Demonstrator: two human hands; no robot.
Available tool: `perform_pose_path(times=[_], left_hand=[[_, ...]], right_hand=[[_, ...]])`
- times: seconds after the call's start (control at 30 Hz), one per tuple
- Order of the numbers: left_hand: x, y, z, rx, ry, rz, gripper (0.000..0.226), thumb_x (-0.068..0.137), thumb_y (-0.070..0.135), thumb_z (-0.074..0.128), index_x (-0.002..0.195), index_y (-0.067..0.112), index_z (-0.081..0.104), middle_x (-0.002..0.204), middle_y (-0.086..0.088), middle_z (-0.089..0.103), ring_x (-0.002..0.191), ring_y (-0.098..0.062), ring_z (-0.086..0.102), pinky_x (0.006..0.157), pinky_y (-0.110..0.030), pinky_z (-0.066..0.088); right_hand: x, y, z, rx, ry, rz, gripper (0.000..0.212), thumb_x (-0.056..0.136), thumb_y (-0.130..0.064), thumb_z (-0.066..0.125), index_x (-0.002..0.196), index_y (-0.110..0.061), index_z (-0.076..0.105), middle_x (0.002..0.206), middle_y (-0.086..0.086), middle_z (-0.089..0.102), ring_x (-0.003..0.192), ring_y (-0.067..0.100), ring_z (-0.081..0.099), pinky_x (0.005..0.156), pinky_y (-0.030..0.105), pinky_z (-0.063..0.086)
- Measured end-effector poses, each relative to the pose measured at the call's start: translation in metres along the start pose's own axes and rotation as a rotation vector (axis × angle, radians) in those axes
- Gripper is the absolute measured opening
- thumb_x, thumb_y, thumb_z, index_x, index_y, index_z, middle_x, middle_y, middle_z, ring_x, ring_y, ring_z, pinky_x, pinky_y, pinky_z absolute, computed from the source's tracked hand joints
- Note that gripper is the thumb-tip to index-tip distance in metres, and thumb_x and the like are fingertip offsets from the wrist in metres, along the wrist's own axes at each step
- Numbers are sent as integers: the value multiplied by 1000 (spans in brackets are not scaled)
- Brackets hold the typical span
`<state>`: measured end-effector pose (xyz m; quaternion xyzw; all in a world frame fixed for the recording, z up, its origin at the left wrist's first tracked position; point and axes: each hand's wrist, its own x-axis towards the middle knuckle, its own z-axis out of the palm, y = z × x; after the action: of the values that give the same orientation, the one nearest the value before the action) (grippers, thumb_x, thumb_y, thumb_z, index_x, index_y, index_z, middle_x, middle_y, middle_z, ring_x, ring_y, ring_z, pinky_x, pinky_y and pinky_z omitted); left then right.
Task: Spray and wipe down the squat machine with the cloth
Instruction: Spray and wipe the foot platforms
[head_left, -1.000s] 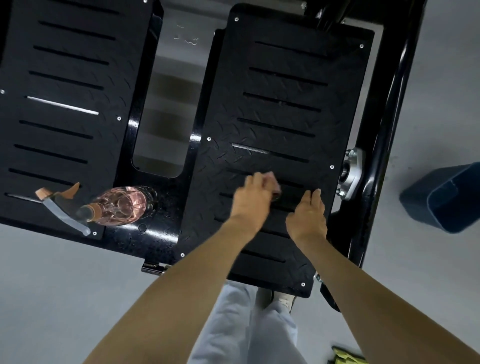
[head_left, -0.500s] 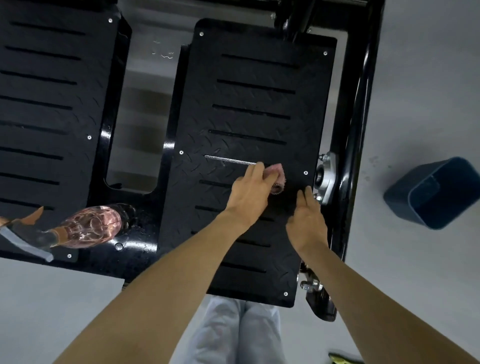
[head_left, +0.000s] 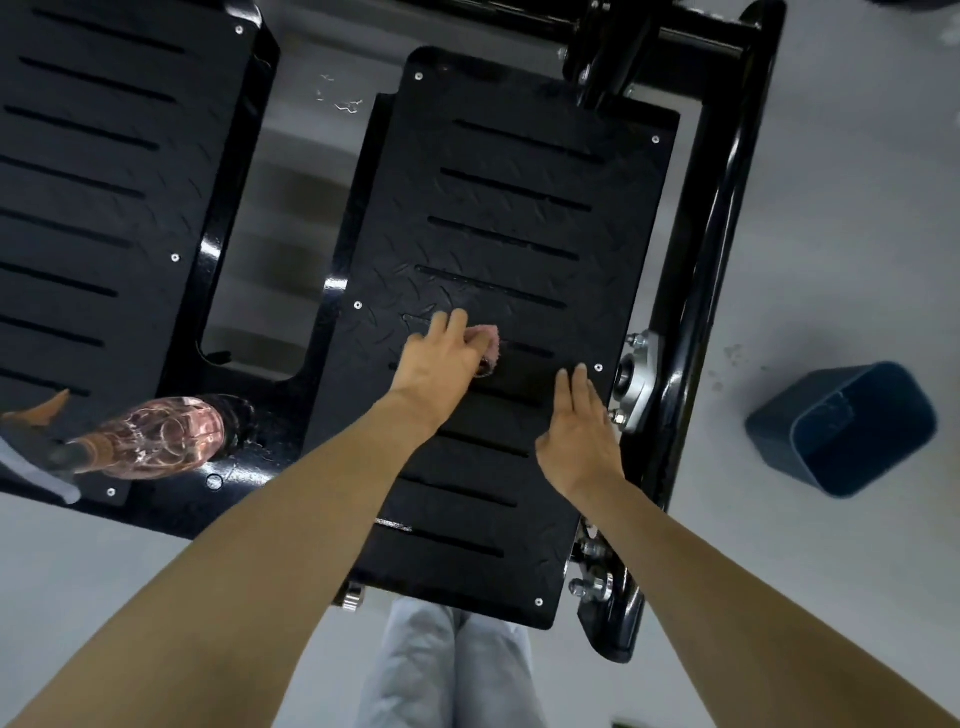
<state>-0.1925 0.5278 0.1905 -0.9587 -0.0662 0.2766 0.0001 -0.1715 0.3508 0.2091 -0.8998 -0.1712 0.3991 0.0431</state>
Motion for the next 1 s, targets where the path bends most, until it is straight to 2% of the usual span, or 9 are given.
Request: perform_pose_path(times=[0.23,0.3,0.43,0.5,0.63,0.8,0.93,1.0], left_hand=[[-17,-64,9,-47,-25,-248,78,77,4,66,143,20,27,129,-14,33,117,-29,38,76,-34,48],[-16,-58,9,-113,-1,-298,71,80,1,62,141,18,30,130,-15,34,118,-29,38,75,-34,48],[-12,-13,8,-435,72,-598,61,87,-3,49,142,17,31,128,-15,37,115,-30,40,71,-37,48],[-8,15,6,-518,89,-666,62,89,0,49,144,17,27,128,-15,37,115,-30,40,70,-35,48],[-3,59,2,-482,62,-537,58,90,3,48,143,12,26,129,-15,37,116,-29,40,73,-35,51],[0,95,-3,-386,37,-198,63,91,6,46,148,14,21,132,-15,36,118,-29,40,78,-37,51],[9,86,-5,-428,-16,-106,64,93,9,48,150,18,21,133,-14,35,120,-30,39,82,-40,49],[10,74,-8,-455,-30,-44,61,93,10,48,149,21,27,129,-12,37,119,-29,40,81,-40,48]], right_hand=[[16,-2,-11,44,2,94,80,95,-20,49,152,-8,-6,158,11,-17,148,26,-6,121,40,8],[19,-2,-13,51,9,92,80,95,-19,49,152,-8,-7,158,10,-17,148,25,-5,121,40,9],[20,-4,-14,29,-5,81,79,96,-20,48,152,-6,-7,158,10,-18,148,26,-5,121,40,9],[20,-3,-13,31,7,88,78,96,-19,48,151,-4,-5,158,12,-16,148,26,-4,121,40,10],[22,3,-13,59,26,96,79,94,-13,51,151,-4,-3,159,13,-13,148,26,-3,121,38,10],[29,15,-24,71,62,85,79,91,-1,49,152,-6,-1,160,10,-10,148,25,-1,120,37,16],[41,20,-36,37,75,70,79,92,-2,50,152,-6,0,160,11,-9,148,24,-1,119,35,18],[45,20,-42,36,64,73,79,92,-4,51,152,-6,0,160,11,-10,148,24,-1,119,35,19]])
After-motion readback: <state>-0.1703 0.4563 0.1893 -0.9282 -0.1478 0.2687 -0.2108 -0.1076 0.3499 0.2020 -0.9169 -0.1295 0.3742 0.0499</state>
